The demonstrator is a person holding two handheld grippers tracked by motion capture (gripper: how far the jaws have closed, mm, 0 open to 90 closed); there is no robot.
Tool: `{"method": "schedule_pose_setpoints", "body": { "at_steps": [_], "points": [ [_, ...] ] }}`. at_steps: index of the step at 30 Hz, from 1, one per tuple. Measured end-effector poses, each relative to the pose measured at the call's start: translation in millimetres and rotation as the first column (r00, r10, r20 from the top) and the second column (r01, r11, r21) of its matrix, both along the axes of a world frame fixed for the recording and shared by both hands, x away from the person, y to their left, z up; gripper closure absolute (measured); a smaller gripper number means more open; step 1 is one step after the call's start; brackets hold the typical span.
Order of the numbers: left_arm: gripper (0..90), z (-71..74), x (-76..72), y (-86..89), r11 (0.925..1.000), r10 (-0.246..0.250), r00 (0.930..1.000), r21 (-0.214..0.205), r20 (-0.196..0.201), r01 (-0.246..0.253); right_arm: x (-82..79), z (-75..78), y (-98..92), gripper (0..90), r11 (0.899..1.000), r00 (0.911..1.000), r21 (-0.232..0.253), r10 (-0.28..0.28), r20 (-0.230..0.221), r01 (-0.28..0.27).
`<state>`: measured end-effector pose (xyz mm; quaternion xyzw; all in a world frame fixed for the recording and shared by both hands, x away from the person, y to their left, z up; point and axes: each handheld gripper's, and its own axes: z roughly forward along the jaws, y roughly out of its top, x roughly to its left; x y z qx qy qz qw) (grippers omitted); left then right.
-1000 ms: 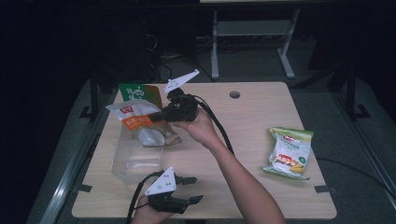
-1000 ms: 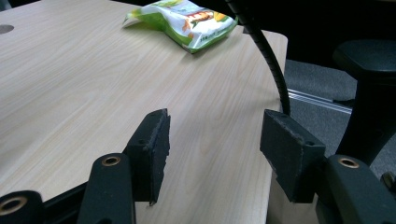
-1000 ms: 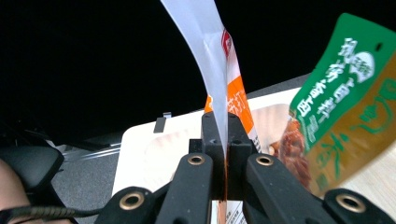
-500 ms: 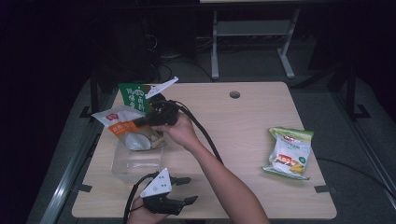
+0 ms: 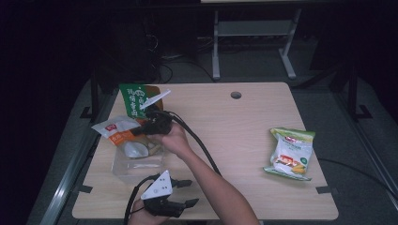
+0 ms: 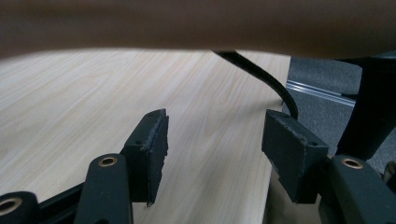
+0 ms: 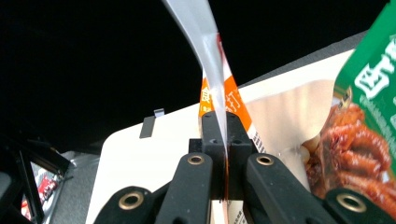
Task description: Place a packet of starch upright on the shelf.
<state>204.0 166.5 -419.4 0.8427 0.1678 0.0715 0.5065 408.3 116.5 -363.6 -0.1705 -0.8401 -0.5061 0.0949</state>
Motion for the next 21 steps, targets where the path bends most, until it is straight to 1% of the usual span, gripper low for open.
{"method": "schedule_pose_setpoints", "body": {
  "at_steps": [1,2,4,5,7,8,9,10,11,12,13,15,17,18,19,21],
  "points": [
    [40.4,-0.2,-0.1,-0.3,1.0000,0.001,1.0000,-0.002,-0.001,-0.001,0.5,-2.3,-1.7,89.4,1.000,0.9999,0.020,0.004,-0.014,-0.003],
    [40.4,-0.4,0.0,-0.5,1.0000,0.001,1.0000,-0.002,-0.001,-0.001,1.1,-3.0,-2.8,88.4,1.000,0.9999,0.021,0.007,-0.011,-0.007],
    [40.3,-0.7,0.2,-1.1,1.0000,-0.004,1.0000,0.008,0.004,0.004,-0.6,-1.3,-5.1,83.3,1.000,0.9999,-0.014,-0.011,0.008,0.011],
    [40.3,-0.8,-0.1,-1.8,1.0000,-0.005,1.0000,0.007,0.002,0.005,-1.5,0.5,-6.8,82.5,1.000,0.9998,-0.025,-0.013,0.012,0.013],
    [40.4,-1.2,0.0,-2.9,0.9999,-0.010,0.9999,0.008,0.004,0.010,-2.2,2.9,-11.2,83.3,0.999,0.9993,-0.043,-0.013,0.035,0.014],
    [40.4,-1.4,-0.1,-3.5,0.9999,-0.010,0.9999,0.008,0.002,0.010,-3.1,3.9,-13.4,83.2,0.998,0.9990,-0.060,-0.016,0.041,0.018],
    [40.3,-1.5,0.2,-4.0,0.9999,-0.012,0.9999,0.008,0.002,0.012,-2.9,3.6,-15.4,83.1,0.998,0.9985,-0.065,-0.012,0.053,0.015],
    [40.3,-1.5,0.2,-4.0,0.9999,-0.012,0.9999,0.008,0.002,0.012,-2.9,3.6,-15.4,83.1,0.998,0.9985,-0.065,-0.012,0.053,0.015],
    [40.3,-1.5,0.3,-4.3,0.9999,-0.012,0.9999,0.008,0.002,0.012,-3.2,3.2,-17.2,83.2,0.998,0.9991,-0.067,-0.010,0.041,0.012],
    [40.1,-1.6,0.3,-4.4,0.9999,-0.013,0.9999,0.008,0.002,0.013,-3.6,1.9,-20.7,83.2,0.997,0.9988,-0.078,-0.008,0.048,0.012],
    [40.1,-1.7,0.2,-4.6,0.9999,-0.013,0.9999,0.009,0.003,0.013,-3.6,1.9,-20.7,83.2,0.997,0.9988,-0.078,-0.008,0.048,0.012],
    [39.7,-1.9,0.6,-4.9,0.9998,-0.013,0.9999,0.014,0.006,0.012,-4.2,-1.0,-25.1,85.6,0.996,0.9988,-0.090,-0.010,0.047,0.014],
    [39.2,-2.3,1.4,-5.0,0.9999,-0.013,0.9999,0.010,0.002,0.013,-3.2,-2.7,-27.9,84.1,0.996,0.9991,-0.086,-0.008,0.042,0.012],
    [39.1,-2.3,1.6,-5.1,0.9999,-0.014,0.9999,0.009,0.002,0.014,-3.8,-2.2,-29.2,83.1,0.996,0.9997,-0.083,-0.011,0.023,0.013],
    [39.1,-2.3,1.7,-5.2,0.9999,-0.014,0.9999,0.009,0.004,0.014,-3.1,-2.3,-30.7,82.6,0.996,0.9993,-0.082,-0.011,0.035,0.014],
    [38.7,-2.2,2.3,-5.3,0.9998,-0.015,0.9999,0.012,0.004,0.015,-2.6,-1.2,-34.0,80.2,0.997,0.9995,-0.079,-0.011,0.030,0.013]
  ]
}}
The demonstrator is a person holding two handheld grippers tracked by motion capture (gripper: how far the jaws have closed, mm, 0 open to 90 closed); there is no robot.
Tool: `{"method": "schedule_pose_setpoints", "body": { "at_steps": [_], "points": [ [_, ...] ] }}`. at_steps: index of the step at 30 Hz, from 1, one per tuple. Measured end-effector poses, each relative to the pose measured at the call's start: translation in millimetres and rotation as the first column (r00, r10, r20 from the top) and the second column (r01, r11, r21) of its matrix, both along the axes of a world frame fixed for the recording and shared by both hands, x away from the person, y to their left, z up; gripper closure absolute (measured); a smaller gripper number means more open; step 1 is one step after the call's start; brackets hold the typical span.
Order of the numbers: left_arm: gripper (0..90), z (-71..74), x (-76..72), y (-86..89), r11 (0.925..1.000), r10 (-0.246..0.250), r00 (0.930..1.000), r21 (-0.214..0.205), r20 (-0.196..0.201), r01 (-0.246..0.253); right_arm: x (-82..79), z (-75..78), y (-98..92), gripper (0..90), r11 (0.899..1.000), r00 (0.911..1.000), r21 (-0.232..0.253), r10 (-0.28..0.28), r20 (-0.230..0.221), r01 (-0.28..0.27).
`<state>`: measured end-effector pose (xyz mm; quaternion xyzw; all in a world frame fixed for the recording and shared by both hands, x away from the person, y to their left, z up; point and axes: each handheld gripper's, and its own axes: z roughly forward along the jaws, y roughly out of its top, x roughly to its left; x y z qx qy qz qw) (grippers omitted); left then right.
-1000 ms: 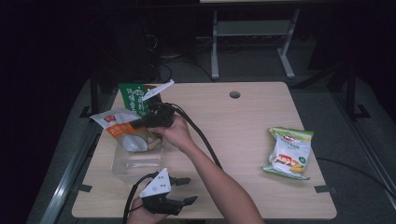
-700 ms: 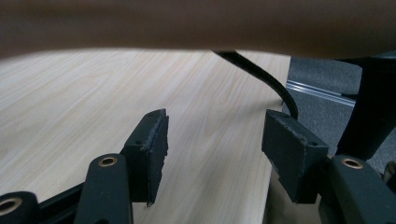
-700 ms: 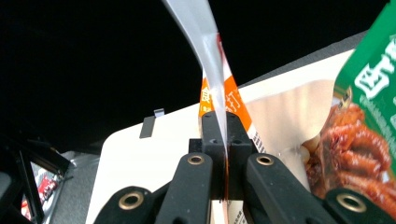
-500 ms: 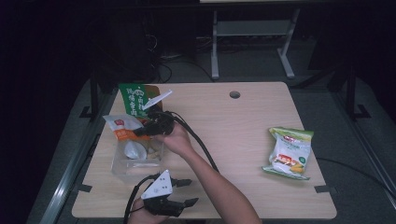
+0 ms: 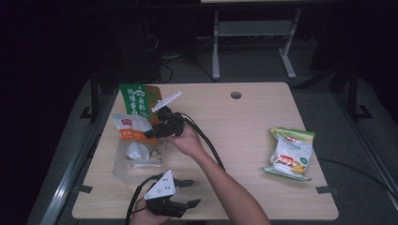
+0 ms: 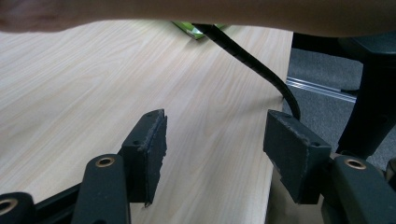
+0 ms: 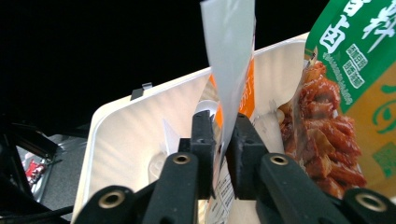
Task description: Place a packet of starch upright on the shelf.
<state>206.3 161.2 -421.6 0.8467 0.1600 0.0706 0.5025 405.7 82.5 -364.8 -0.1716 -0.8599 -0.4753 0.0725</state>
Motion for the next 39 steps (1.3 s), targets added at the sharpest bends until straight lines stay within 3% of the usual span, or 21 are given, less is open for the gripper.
{"method": "schedule_pose_setpoints", "body": {
  "at_steps": [4,18,33,39],
  "points": [
    [37.3,-0.2,1.3,-0.7,1.0000,0.005,1.0000,-0.001,-0.001,-0.005,-0.8,2.8,-8.3,75.1,1.000,0.9996,0.014,-0.005,-0.028,0.005],
    [35.5,-2.9,4.7,-3.5,1.0000,-0.007,0.9999,-0.002,-0.014,0.007,-10.0,10.2,-46.2,64.4,1.000,0.9996,0.028,-0.008,-0.026,0.009],
    [33.9,-5.8,9.2,-4.4,1.0000,-0.004,0.9996,-0.003,-0.027,0.004,-20.0,8.3,-89.7,62.0,0.998,0.9979,0.030,-0.056,-0.033,0.057],
    [33.7,-7.3,8.8,-6.2,1.0000,-0.008,0.9992,-0.003,-0.040,0.008,-25.4,0.6,-111.4,61.2,0.997,0.9964,0.023,-0.077,-0.037,0.078]
  ]
}}
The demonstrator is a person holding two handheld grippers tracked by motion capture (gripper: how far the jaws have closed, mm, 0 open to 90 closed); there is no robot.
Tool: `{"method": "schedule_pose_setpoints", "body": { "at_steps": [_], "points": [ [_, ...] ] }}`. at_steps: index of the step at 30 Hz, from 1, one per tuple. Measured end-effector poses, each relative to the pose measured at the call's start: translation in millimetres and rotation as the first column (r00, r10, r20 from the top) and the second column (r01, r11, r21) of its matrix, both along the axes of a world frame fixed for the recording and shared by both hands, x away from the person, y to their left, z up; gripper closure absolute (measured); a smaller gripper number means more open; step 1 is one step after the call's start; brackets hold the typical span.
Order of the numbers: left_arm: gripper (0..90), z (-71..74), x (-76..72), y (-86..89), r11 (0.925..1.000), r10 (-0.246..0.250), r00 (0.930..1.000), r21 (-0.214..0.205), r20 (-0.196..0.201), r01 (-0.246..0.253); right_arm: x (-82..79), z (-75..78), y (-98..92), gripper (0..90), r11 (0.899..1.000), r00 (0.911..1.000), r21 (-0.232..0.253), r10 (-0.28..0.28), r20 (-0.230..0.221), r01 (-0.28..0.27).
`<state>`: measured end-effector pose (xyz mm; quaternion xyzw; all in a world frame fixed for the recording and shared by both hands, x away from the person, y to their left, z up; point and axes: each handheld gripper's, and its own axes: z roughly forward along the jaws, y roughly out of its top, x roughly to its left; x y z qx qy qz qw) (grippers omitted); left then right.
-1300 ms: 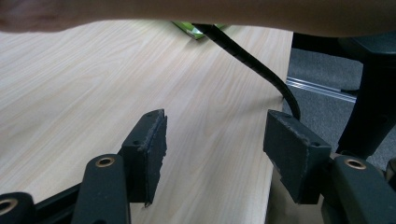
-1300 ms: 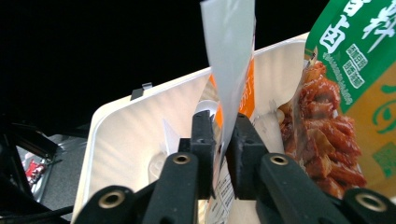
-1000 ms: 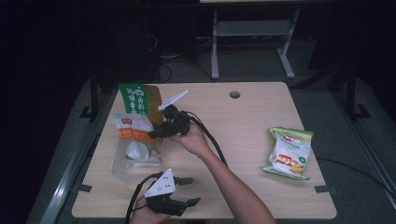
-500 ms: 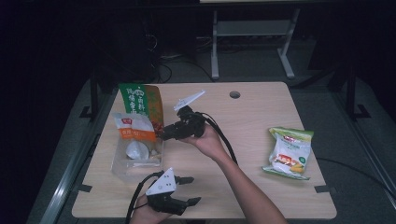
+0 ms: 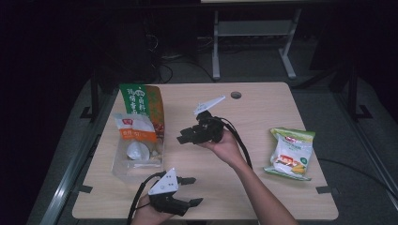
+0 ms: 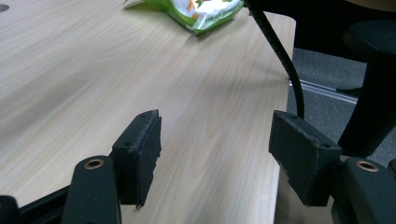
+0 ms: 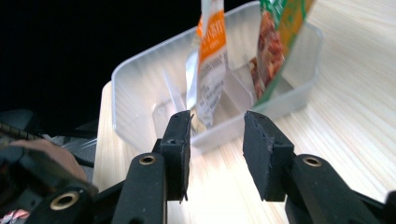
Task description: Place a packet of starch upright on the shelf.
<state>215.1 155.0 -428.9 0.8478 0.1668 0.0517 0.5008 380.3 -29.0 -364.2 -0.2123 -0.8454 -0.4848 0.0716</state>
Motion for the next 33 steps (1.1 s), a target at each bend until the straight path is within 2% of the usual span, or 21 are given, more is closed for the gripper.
{"method": "schedule_pose_setpoints", "body": {
  "at_steps": [3,12,13,18,26,33],
  "points": [
    [32.9,-0.5,0.3,-1.0,1.0000,0.000,1.0000,0.001,-0.008,0.000,-3.3,-4.1,-12.5,60.5,1.000,0.9999,0.003,-0.012,-0.007,0.012],
    [32.9,-0.6,1.3,-0.2,0.9999,-0.009,1.0000,0.011,0.001,0.009,-12.6,-11.9,-46.4,59.7,0.999,0.9988,0.003,-0.044,-0.022,0.044],
    [32.9,-0.2,2.0,0.5,0.9998,-0.013,0.9999,0.014,0.004,0.013,-14.8,-13.6,-54.5,59.5,0.999,0.9984,0.001,-0.054,-0.017,0.054],
    [32.8,-0.8,1.6,-0.2,0.9999,-0.011,0.9999,0.003,-0.006,0.011,-20.8,-16.5,-72.8,58.3,0.997,0.9971,0.002,-0.072,-0.026,0.072],
    [31.6,-0.8,2.8,0.1,0.9999,-0.011,0.9999,0.006,-0.008,0.011,-31.3,-22.8,-95.0,56.0,0.995,0.9942,-0.017,-0.100,-0.039,0.099],
    [31.5,-0.8,3.2,0.4,0.9999,-0.013,0.9999,0.008,-0.009,0.013,-40.3,-26.2,-110.5,55.3,0.993,0.9929,-0.027,-0.115,-0.030,0.114]
  ]
}}
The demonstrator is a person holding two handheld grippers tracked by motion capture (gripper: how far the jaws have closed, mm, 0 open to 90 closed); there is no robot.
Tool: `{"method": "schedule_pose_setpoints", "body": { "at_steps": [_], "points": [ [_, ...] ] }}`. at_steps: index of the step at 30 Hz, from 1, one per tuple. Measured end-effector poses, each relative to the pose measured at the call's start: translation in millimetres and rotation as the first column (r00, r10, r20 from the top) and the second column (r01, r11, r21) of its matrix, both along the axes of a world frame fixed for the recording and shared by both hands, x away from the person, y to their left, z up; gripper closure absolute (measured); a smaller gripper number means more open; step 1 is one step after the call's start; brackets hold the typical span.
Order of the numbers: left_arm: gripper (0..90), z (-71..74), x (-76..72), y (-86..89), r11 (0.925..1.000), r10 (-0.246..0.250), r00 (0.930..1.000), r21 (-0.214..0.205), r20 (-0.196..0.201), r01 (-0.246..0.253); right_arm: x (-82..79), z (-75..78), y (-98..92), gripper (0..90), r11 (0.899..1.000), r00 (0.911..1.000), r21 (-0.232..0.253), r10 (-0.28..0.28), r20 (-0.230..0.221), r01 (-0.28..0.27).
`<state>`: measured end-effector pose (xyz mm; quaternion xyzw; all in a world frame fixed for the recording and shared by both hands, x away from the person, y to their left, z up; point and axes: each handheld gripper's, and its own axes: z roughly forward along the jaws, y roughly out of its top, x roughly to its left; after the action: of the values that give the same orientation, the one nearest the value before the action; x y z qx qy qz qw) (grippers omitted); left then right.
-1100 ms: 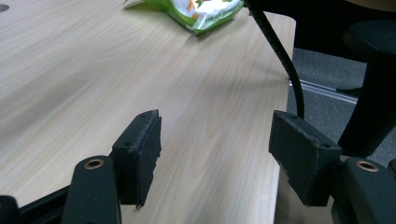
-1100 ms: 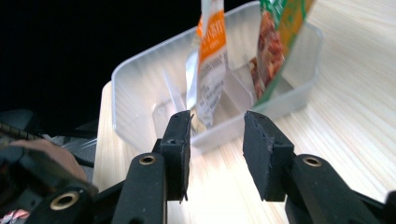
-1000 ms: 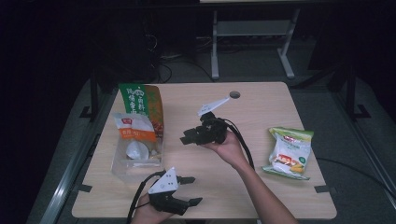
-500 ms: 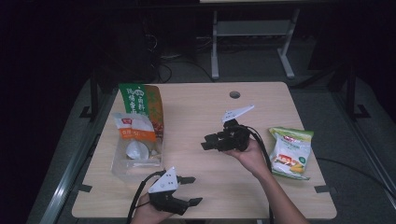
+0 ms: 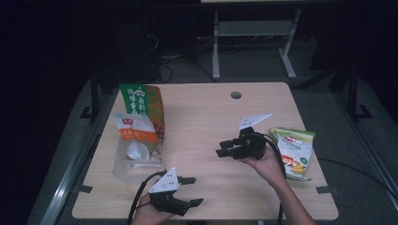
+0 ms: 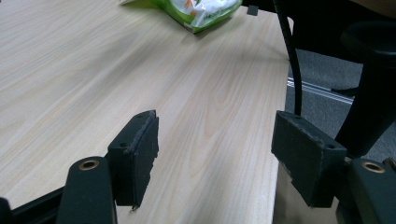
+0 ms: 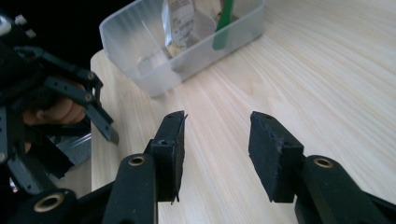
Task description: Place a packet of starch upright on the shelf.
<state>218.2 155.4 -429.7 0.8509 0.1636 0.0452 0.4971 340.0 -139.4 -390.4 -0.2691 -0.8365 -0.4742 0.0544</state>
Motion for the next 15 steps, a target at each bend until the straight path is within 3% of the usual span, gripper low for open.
{"method": "schedule_pose_setpoints", "body": {
  "at_steps": [11,15],
  "points": [
    [31.4,0.4,0.6,1.4,0.9999,0.014,0.9999,-0.007,-0.002,-0.014,-20.3,-3.9,-35.7,53.9,0.998,0.9985,-0.034,-0.053,0.017,0.053],
    [31.4,-0.1,0.9,0.3,0.9999,0.012,0.9999,-0.007,-0.007,-0.012,-28.9,-2.9,-58.3,54.1,0.995,0.9956,-0.047,-0.090,0.027,0.091]
  ]
}}
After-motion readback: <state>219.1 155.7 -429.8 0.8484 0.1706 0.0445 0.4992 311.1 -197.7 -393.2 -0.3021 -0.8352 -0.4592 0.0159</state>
